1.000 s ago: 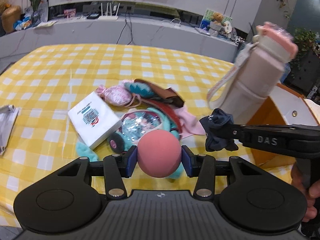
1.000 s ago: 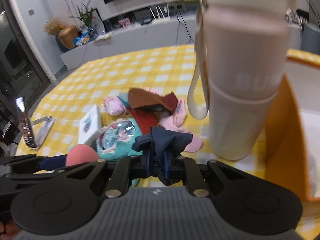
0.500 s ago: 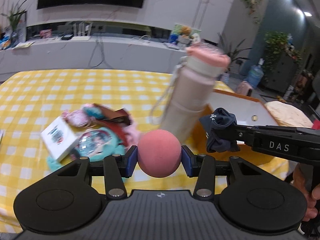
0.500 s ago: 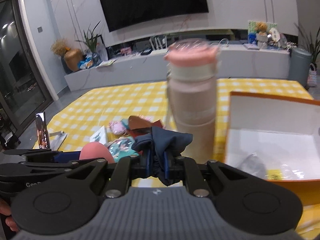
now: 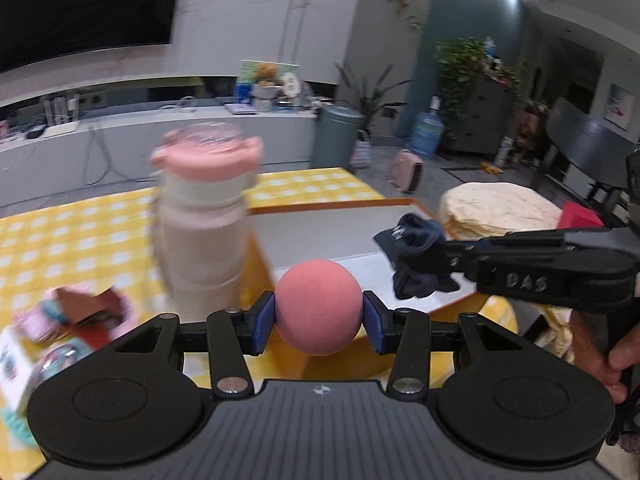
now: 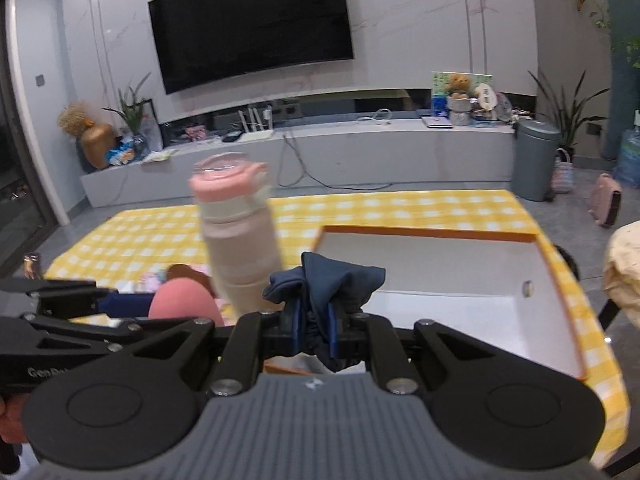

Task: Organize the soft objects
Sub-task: 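Lower both items into the box and open both grippers, then withdraw both tools from the box back toward the pile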

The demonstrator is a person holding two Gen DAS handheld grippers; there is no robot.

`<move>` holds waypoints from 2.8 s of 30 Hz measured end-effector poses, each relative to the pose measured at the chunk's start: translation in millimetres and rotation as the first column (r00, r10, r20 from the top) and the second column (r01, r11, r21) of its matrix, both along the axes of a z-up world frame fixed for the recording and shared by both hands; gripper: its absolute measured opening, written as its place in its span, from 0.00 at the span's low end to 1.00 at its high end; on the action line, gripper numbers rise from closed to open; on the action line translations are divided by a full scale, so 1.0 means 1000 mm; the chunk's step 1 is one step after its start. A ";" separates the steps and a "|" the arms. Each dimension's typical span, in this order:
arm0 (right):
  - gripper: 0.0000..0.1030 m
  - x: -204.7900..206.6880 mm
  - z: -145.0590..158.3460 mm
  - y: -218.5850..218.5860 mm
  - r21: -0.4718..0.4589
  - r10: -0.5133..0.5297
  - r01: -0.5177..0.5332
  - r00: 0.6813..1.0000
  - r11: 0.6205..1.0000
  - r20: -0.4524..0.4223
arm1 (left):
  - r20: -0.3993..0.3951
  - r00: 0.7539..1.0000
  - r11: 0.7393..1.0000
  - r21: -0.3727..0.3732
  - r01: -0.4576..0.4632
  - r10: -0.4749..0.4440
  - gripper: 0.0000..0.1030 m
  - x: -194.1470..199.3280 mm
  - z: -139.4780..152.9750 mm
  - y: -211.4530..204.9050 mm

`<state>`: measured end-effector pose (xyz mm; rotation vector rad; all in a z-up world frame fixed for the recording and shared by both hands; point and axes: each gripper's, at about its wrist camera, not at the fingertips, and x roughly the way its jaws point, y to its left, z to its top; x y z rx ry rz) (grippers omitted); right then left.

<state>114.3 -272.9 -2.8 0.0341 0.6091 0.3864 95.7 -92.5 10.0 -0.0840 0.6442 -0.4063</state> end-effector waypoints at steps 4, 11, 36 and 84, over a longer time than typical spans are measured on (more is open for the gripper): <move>0.11 0.018 -0.005 -0.024 -0.052 -0.027 0.026 0.999 0.998 -0.026 | -0.002 0.999 0.999 0.008 0.042 -0.042 0.51 0.018 -0.003 -0.029; 0.11 0.061 -0.032 -0.052 -0.173 -0.076 0.053 0.989 0.984 -0.130 | -0.051 0.993 0.990 0.090 0.108 -0.104 0.51 0.055 -0.026 -0.065; 0.29 0.133 -0.105 -0.053 -0.337 -0.109 -0.007 0.940 0.941 -0.323 | -0.237 0.965 0.959 0.228 0.171 -0.116 0.58 0.112 -0.079 -0.089; 0.53 -0.031 -0.045 0.080 -0.150 -0.087 0.063 0.983 0.987 -0.159 | -0.091 0.978 0.978 0.107 -0.179 0.189 0.61 -0.055 -0.032 0.083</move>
